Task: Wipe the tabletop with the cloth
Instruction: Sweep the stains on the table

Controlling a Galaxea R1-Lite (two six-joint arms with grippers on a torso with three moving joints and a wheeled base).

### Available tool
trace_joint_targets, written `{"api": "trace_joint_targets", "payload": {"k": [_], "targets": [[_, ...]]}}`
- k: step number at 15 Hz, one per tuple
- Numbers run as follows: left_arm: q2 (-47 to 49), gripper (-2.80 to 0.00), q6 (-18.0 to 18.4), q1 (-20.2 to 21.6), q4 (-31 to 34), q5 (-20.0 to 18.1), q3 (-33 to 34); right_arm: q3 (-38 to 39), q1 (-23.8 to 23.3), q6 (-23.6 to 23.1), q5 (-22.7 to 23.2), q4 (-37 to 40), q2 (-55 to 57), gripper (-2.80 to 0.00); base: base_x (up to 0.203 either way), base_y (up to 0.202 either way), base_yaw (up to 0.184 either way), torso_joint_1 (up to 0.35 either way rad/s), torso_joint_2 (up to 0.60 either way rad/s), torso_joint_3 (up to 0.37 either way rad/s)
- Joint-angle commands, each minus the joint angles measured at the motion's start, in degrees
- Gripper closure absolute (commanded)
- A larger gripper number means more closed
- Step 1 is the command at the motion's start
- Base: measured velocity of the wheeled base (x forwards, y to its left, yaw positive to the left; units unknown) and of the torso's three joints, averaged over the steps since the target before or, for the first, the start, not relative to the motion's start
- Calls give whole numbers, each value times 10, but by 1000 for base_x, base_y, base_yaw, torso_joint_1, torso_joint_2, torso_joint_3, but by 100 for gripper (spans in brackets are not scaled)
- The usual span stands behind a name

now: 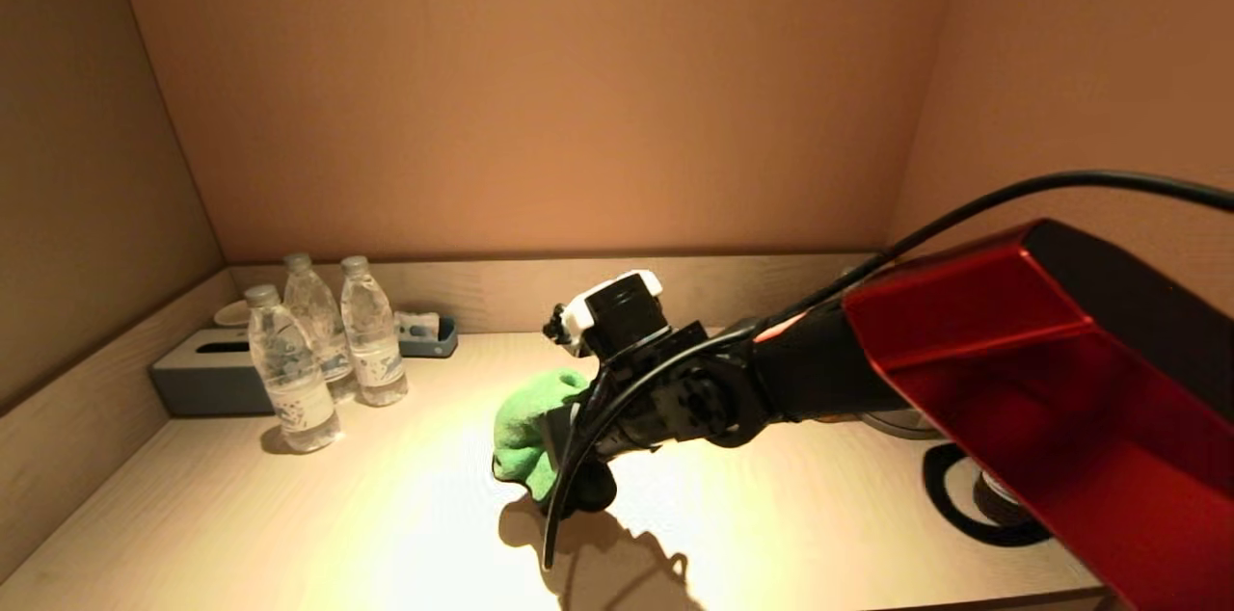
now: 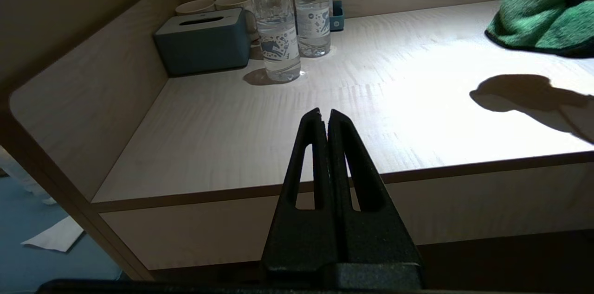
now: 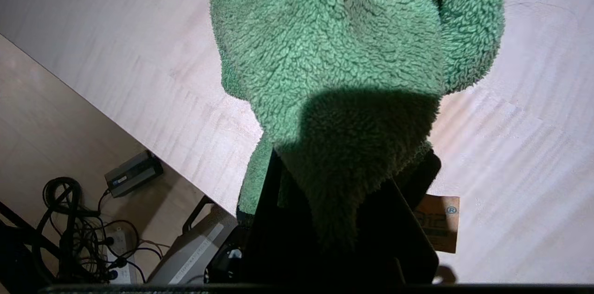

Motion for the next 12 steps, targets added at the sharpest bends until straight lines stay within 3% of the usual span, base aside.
{"api": "trace_joint_targets", "payload": {"k": [1, 9, 12], "targets": [[0, 0, 0, 0, 0, 0, 0, -20, 6, 0, 1, -1, 52, 0, 0, 0, 0, 0, 0, 0], [0, 0, 0, 0, 0, 0, 0, -27, -1, -5, 0, -6, 89, 0, 0, 0, 0, 0, 0, 0], [0, 0, 0, -1, 0, 0, 0, -24, -31, -9, 0, -2, 106, 0, 0, 0, 0, 0, 0, 0]]}}
